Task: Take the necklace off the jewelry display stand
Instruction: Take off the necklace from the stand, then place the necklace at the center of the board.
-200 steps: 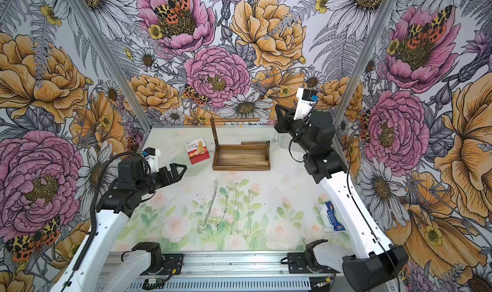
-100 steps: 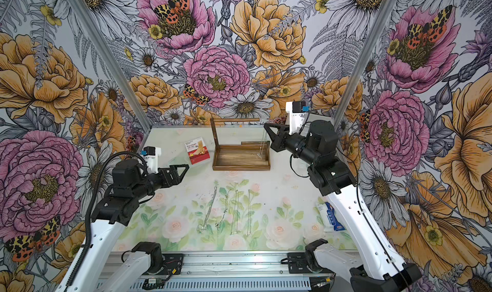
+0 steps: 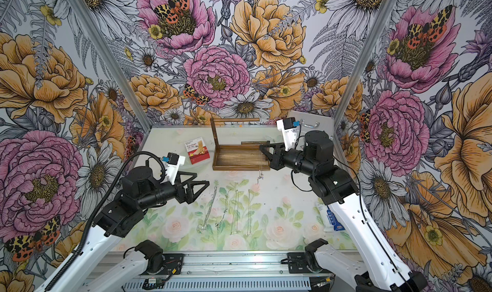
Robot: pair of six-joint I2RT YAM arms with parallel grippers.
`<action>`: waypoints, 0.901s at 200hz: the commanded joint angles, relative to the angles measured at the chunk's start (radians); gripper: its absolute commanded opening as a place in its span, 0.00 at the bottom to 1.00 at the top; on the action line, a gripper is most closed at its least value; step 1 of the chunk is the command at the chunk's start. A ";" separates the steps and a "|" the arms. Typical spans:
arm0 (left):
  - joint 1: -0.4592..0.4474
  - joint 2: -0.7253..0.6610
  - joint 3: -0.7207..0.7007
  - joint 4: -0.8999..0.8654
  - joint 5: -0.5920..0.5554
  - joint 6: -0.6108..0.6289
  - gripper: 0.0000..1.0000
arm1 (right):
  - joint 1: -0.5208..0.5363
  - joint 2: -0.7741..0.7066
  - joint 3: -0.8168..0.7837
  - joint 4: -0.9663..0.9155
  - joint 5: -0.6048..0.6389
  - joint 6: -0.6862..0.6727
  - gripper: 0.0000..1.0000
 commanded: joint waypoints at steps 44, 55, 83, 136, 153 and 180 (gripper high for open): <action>-0.399 0.207 0.118 0.125 -0.265 0.072 0.96 | 0.020 -0.061 -0.050 -0.099 -0.069 -0.036 0.00; -0.420 0.260 0.141 0.155 -0.252 0.075 0.95 | 0.020 -0.067 -0.051 -0.113 -0.078 -0.040 0.00; -0.427 0.366 0.178 0.245 -0.197 0.079 0.94 | 0.022 -0.084 -0.066 -0.144 -0.084 -0.050 0.00; -0.391 0.494 0.208 0.387 -0.074 0.077 0.93 | 0.023 -0.103 -0.077 -0.205 -0.096 -0.086 0.00; -0.373 0.531 0.221 0.410 -0.019 0.073 0.91 | 0.023 -0.106 -0.079 -0.221 -0.096 -0.097 0.00; -0.350 0.581 0.240 0.441 0.066 0.069 0.88 | 0.024 -0.114 -0.095 -0.226 -0.098 -0.097 0.00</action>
